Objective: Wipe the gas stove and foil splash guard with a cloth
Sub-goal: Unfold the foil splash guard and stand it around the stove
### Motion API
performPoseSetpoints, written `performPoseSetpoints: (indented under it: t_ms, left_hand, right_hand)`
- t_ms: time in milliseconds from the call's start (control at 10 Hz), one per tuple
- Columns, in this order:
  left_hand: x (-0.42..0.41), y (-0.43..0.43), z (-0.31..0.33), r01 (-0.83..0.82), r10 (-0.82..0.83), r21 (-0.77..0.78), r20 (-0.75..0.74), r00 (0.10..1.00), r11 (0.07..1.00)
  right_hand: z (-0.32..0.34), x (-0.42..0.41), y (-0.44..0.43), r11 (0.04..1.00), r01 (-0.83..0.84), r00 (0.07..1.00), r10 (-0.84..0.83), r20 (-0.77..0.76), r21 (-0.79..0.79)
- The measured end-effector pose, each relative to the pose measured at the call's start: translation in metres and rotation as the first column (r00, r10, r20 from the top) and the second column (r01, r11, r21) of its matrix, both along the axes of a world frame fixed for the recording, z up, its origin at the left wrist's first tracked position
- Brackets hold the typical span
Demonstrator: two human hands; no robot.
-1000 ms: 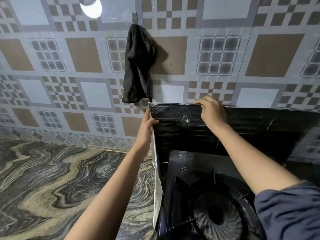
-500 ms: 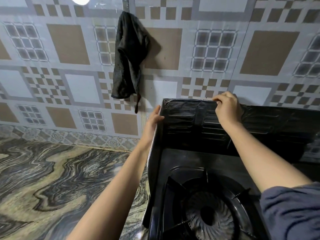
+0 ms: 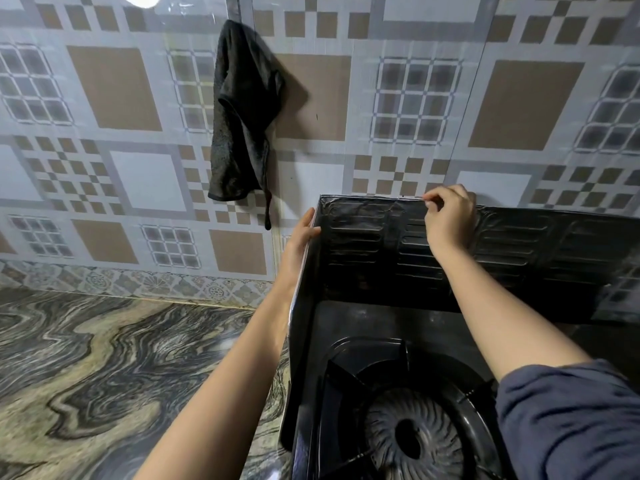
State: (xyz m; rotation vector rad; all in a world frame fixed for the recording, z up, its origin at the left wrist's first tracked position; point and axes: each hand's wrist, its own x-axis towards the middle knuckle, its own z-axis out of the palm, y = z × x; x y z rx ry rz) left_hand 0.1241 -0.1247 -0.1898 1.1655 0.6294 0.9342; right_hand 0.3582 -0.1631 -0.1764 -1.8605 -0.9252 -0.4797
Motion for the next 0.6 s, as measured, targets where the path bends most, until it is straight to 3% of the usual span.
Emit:
performPoseSetpoints:
  t_ms: [100, 300, 400, 600]
  left_hand:
    - [0.002, 0.000, 0.001, 0.010, -0.010, 0.011, 0.027, 1.000, 1.000]
    - [0.004, 0.014, -0.010, -0.033, 0.039, 0.089, -0.065, 0.997, 0.995]
    - [0.003, 0.005, -0.006, -0.139, 0.155, 0.214, -0.060, 0.986, 0.967]
    - [0.010, 0.012, -0.021, -0.194, 0.209, 0.137, -0.108, 0.972, 0.971]
  right_hand:
    - [-0.001, -0.001, 0.001, 1.000, 0.005, 1.000, -0.005, 0.004, 0.017]
    - [0.000, -0.005, -0.004, 1.000, 0.008, 1.000, -0.008, 0.001, 0.003]
    - [-0.002, -0.012, -0.011, 0.999, -0.015, 1.000, 0.015, -0.004, -0.036]
    - [-0.020, -0.019, -0.013, 0.985, -0.061, 0.997, 0.054, -0.050, -0.162]
